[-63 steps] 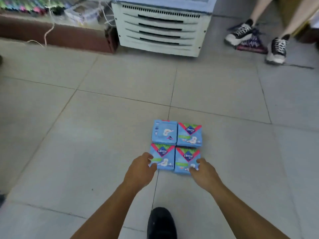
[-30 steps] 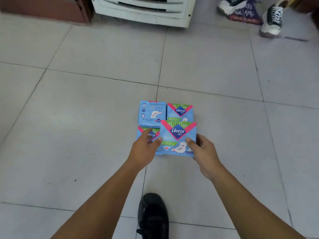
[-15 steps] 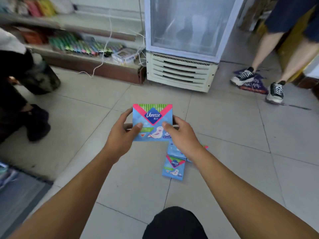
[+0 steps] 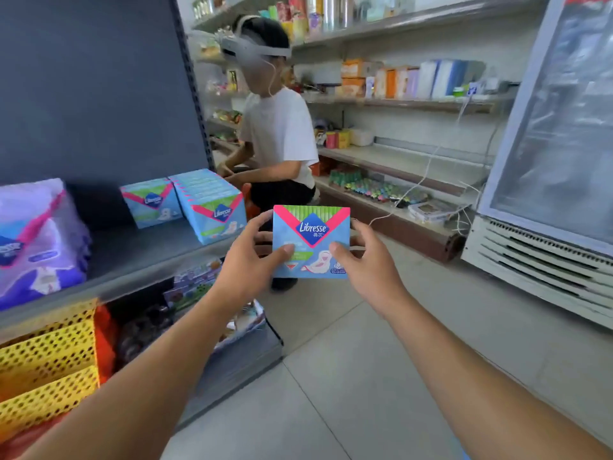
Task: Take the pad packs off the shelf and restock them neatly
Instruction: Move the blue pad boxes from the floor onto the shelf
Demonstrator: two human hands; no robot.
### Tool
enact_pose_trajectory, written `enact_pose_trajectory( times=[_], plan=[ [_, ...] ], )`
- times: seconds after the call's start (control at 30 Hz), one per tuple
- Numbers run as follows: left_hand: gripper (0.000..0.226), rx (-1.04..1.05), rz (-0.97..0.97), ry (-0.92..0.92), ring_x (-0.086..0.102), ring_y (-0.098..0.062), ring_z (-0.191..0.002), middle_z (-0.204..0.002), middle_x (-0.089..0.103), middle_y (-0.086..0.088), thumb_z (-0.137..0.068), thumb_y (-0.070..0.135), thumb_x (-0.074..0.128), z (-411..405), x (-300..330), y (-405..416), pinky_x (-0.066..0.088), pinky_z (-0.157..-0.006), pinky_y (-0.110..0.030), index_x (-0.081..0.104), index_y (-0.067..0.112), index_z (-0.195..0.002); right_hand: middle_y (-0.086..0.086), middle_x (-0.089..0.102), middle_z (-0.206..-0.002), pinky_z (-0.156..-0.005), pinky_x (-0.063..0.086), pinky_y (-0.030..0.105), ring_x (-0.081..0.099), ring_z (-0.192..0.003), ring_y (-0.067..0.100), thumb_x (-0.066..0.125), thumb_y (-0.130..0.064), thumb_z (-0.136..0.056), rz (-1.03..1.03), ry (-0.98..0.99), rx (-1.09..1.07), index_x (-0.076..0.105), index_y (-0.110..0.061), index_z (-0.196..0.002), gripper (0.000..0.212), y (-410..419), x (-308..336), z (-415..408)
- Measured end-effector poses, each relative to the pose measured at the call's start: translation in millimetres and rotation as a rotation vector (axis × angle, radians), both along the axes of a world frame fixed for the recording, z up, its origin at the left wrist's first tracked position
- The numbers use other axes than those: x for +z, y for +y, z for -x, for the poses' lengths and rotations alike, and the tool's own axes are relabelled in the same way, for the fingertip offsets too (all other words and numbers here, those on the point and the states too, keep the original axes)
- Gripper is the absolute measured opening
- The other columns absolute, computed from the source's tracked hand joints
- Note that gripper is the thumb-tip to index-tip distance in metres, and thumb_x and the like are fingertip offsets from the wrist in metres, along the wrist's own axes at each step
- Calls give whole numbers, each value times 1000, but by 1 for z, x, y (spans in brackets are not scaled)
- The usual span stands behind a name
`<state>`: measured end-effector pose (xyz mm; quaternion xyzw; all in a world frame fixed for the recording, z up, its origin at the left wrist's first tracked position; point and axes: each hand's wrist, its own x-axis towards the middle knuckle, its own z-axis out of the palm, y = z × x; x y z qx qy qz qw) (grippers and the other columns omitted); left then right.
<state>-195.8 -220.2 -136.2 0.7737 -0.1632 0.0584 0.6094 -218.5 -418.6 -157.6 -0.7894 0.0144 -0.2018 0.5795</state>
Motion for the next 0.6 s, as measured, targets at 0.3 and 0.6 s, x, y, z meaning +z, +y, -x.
enact_pose_trajectory(
  times=[0.3, 0.6],
  plan=[
    [54, 324, -1, -49, 69, -16, -94, -105, 66, 0, -83, 19, 76, -5, 19, 144, 59, -79, -39, 51, 29, -130, -4, 63, -112, -62, 44, 12, 62, -95, 8, 63, -28, -92, 132, -84, 189, 49, -28, -134, 44, 149, 38, -40],
    [46, 521, -58, 9, 68, -12, -95, -105, 69, 6, -82, 30, 77, -51, 1, 222, 57, -86, -42, 56, 21, -122, -7, 57, -125, -91, 50, 36, 58, -111, 15, 60, -31, -94, 257, -31, 301, 48, -26, -134, 42, 232, 38, -95]
  ],
)
